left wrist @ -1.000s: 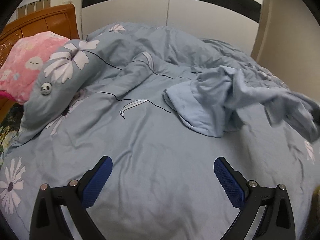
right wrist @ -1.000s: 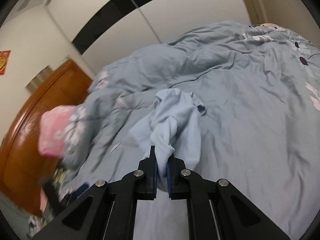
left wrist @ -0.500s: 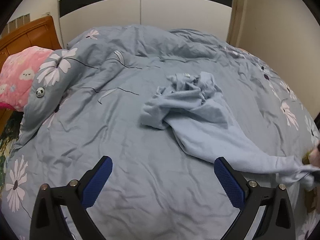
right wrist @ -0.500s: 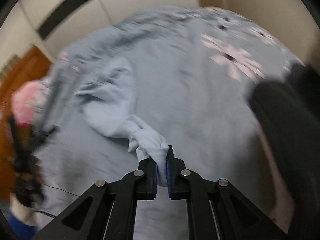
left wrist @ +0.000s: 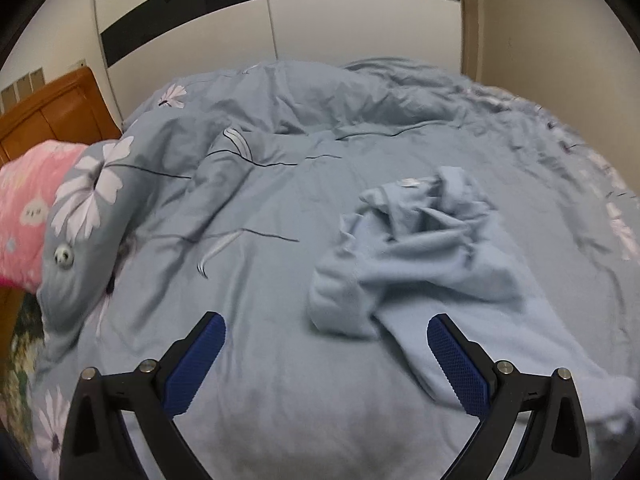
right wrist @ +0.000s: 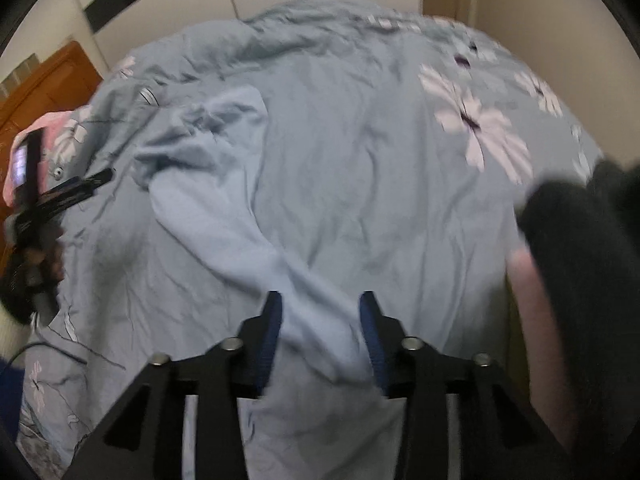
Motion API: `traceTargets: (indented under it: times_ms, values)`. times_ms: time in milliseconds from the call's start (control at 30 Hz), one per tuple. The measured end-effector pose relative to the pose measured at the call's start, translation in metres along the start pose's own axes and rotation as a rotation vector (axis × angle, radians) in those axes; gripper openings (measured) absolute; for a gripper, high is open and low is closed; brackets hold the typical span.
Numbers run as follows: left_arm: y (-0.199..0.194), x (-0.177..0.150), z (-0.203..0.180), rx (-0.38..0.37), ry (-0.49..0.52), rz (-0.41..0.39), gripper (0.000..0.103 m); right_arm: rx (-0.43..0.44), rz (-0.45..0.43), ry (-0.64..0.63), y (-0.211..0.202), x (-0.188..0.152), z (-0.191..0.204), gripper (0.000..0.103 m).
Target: Fold clothes
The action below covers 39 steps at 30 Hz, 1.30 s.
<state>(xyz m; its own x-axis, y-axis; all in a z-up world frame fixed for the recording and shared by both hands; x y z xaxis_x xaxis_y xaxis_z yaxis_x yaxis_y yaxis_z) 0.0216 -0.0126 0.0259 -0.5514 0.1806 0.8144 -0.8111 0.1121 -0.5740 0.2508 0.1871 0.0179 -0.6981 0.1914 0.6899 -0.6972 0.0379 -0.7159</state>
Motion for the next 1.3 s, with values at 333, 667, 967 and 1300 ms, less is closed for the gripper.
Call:
traceTargets:
  times_ms: [333,667,967,1300]
  values:
    - [0.061,-0.02,-0.001,-0.125,-0.118,0.13,0.02,0.044,0.032,-0.001,0.049,0.009,0.028,0.045]
    - [-0.033,0.025,0.024,-0.146,-0.263,-0.08,0.007,0.053,-0.016,0.075,0.015,0.021,0.018,0.045]
    - [-0.188,0.043,0.089,-0.145,-0.28,-0.218,0.007,0.151,-0.07,0.092,-0.041,0.023,0.049,0.045]
    - [-0.301,0.011,0.132,-0.153,-0.276,-0.233,0.007,0.321,-0.067,0.018,-0.082,0.006,0.122,0.045]
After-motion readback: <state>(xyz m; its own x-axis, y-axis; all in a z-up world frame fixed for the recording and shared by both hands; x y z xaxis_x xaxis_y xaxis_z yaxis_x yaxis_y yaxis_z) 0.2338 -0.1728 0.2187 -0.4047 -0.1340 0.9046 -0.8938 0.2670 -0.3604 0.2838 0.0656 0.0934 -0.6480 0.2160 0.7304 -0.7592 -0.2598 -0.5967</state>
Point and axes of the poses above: each gripper's, at about its wrist camera, not at the fingertips, and y roughly the way its jaws point, z to its left, x to its top, the point moved 6 cm from there along y, roughly the way its jaws point, and after that the axes turned 14 degrees about -z, right-handed, at the moved point
